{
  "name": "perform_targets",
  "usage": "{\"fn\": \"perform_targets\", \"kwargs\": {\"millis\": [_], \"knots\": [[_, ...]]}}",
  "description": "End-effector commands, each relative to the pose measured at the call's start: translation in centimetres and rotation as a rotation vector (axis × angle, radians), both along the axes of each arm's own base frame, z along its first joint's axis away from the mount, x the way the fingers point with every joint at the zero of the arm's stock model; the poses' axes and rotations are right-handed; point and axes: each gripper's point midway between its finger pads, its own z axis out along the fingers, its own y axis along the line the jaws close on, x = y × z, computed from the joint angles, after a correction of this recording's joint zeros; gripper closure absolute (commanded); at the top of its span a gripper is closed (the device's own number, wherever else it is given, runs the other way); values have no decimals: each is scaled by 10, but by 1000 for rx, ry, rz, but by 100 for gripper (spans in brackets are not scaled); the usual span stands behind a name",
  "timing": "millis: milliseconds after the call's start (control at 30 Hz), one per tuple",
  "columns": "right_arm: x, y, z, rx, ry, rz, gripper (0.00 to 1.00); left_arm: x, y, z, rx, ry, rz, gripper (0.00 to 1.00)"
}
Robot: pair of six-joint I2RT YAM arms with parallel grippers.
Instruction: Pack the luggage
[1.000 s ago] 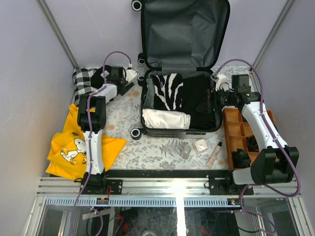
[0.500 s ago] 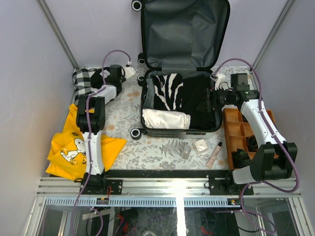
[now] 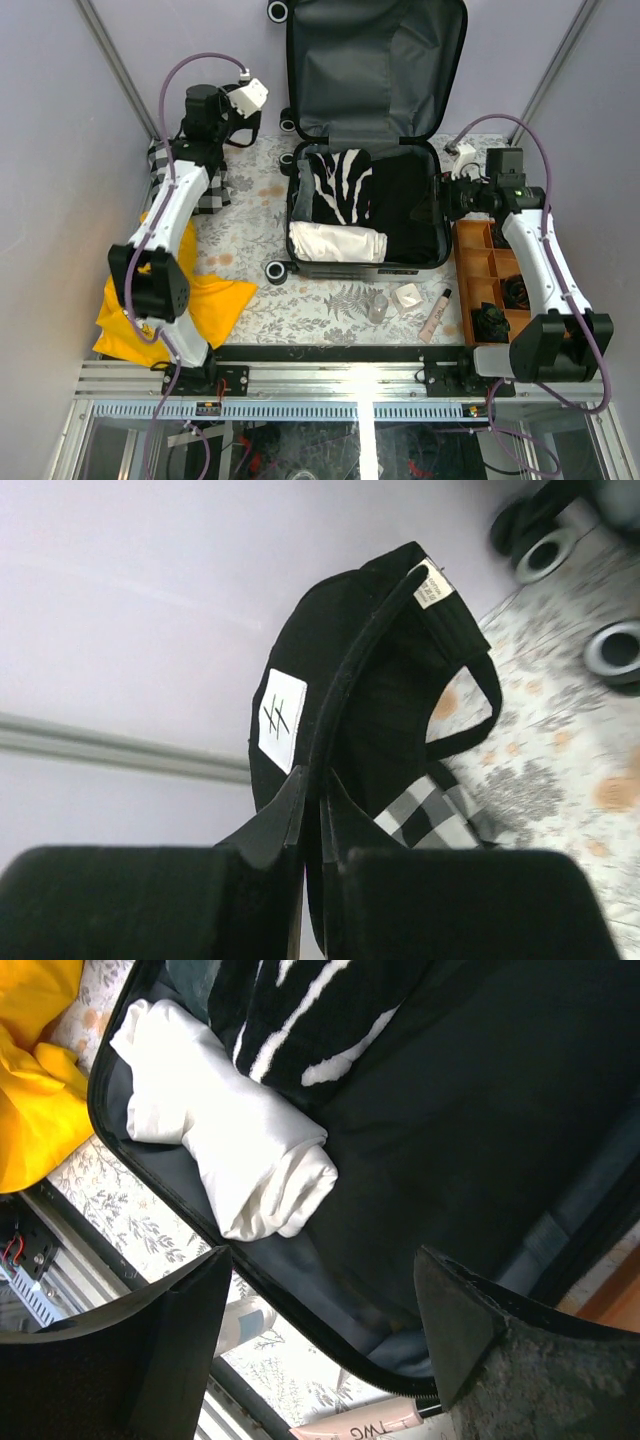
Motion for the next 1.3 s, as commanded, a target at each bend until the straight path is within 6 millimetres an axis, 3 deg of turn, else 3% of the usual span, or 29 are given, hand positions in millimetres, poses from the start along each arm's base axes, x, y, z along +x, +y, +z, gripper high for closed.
{"fn": "perform_targets", "kwargs": {"millis": [0, 133, 233, 367, 533, 667, 833, 967, 1000, 1167, 1267], "knots": [[-2, -11, 42, 11, -112, -44, 19, -68, -86, 75, -68, -39, -304, 100], [-1, -23, 49, 19, -127, -93, 17, -119, -161, 95, -77, -63, -492, 100], [3, -37, 54, 33, -134, -146, 15, -141, -218, 96, -114, -60, -586, 100], [8, -55, 58, 50, -135, -211, 15, -152, -288, 83, -136, -79, -678, 100], [14, -72, 57, 35, -130, -270, 16, -140, -354, 44, -126, -55, -722, 100], [18, -79, 51, 26, -121, -292, 17, -117, -380, 21, -155, -80, -672, 100], [26, -83, 46, 21, -106, -297, 19, -90, -394, -23, -154, -94, -536, 100], [38, -84, 48, 31, -96, -294, 22, -89, -400, -54, -153, -87, -500, 100], [41, -84, 52, 37, -99, -294, 23, -90, -400, -52, -163, -106, -496, 100], [51, -84, 66, 51, -120, -292, 24, -84, -406, -5, -200, -231, -509, 100], [51, -83, 63, 56, -114, -294, 24, -83, -418, -12, -178, -203, -553, 100]]}}
